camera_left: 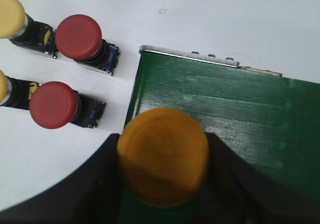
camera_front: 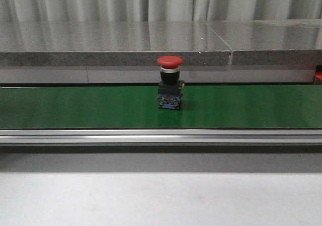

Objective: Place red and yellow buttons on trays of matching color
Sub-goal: 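Set the yellow button on the green belt and open the left gripper, then grasp the red button at the belt's end with the right gripper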

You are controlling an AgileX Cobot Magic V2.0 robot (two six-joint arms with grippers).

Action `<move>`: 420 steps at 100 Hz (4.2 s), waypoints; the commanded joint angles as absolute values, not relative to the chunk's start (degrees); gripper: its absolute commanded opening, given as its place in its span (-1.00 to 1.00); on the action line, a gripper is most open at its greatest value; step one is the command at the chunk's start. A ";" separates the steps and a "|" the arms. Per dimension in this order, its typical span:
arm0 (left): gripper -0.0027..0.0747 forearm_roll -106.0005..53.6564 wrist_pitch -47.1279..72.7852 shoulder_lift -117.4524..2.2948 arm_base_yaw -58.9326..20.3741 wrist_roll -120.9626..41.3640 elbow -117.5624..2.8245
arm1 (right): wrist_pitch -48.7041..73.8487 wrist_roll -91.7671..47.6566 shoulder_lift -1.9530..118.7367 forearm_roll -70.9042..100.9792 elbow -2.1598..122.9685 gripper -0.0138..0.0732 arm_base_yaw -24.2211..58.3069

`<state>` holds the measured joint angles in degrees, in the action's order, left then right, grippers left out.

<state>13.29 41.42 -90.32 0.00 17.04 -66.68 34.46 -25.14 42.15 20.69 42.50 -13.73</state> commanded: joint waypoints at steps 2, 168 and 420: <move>-0.80 13.39 39.79 -88.76 -0.38 16.88 -68.74 | 30.91 -25.62 41.88 21.68 43.97 -0.84 -13.76; 0.86 9.31 27.91 -53.59 -13.88 11.66 -51.77 | 30.91 -25.62 41.88 21.68 43.97 -0.84 -13.76; -0.98 5.94 29.11 -24.11 -13.88 11.66 -30.34 | 35.07 -25.61 68.94 25.69 51.57 0.79 -13.75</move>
